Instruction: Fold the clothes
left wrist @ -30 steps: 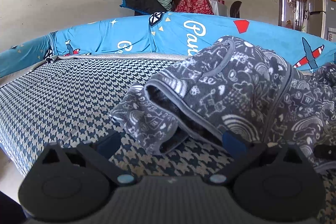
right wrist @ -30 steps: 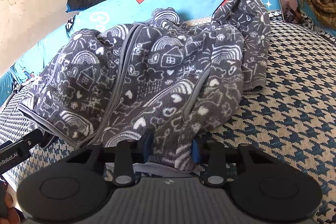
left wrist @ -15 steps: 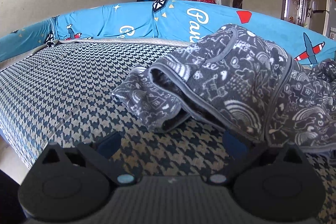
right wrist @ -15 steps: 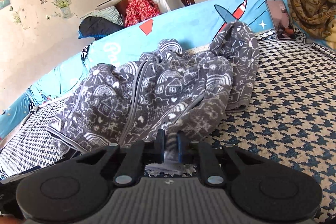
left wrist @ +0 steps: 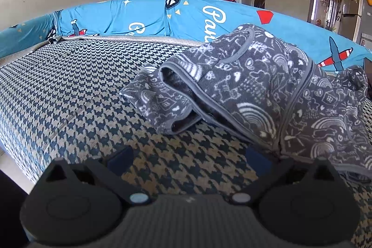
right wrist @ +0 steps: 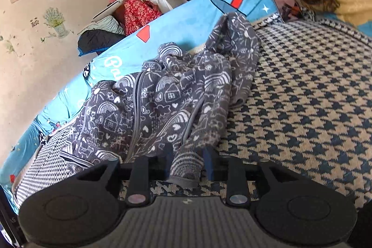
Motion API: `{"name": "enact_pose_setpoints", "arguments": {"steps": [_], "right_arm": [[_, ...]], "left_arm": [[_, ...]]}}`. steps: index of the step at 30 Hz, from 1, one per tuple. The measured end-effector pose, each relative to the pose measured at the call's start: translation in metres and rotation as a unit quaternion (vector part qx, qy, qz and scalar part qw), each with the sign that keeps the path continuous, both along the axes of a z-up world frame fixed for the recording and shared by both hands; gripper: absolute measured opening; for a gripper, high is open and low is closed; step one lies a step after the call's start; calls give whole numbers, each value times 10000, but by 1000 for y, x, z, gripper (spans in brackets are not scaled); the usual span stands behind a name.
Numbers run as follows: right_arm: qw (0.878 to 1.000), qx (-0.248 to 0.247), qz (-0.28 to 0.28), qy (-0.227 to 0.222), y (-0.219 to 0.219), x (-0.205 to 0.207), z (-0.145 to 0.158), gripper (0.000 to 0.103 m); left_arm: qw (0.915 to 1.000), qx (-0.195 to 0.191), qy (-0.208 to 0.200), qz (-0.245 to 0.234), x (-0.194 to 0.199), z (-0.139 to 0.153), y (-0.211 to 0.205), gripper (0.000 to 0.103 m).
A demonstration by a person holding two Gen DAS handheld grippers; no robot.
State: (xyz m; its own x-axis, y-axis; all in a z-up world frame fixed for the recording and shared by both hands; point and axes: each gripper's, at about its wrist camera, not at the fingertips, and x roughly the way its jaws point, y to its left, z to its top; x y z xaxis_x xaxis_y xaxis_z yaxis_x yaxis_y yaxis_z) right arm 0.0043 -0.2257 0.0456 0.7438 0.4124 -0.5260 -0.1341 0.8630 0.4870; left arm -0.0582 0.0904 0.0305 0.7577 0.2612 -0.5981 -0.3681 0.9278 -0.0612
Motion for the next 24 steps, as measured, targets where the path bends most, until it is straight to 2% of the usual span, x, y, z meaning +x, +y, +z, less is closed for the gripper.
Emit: {"name": "enact_pose_setpoints", "arguments": {"steps": [3, 6, 10, 14, 24], "right_arm": [[9985, 365, -228, 329, -9, 6, -10, 52], [9959, 651, -335, 528, -13, 10, -18, 54], [9973, 514, -232, 477, -4, 12, -21, 57], [9961, 589, -268, 593, 3, 17, -29, 61], [9986, 320, -264, 316, 24, 28, -32, 74]], "left_arm": [[10000, -29, 24, -24, 1, 0, -1, 103], [9999, -86, 15, -55, 0, 0, -2, 103], [9999, -151, -7, -66, 0, 1, -2, 103], [9997, -215, -28, -73, -1, 2, -2, 103], [9988, -477, 74, 94, 3, -3, 6, 103]]}}
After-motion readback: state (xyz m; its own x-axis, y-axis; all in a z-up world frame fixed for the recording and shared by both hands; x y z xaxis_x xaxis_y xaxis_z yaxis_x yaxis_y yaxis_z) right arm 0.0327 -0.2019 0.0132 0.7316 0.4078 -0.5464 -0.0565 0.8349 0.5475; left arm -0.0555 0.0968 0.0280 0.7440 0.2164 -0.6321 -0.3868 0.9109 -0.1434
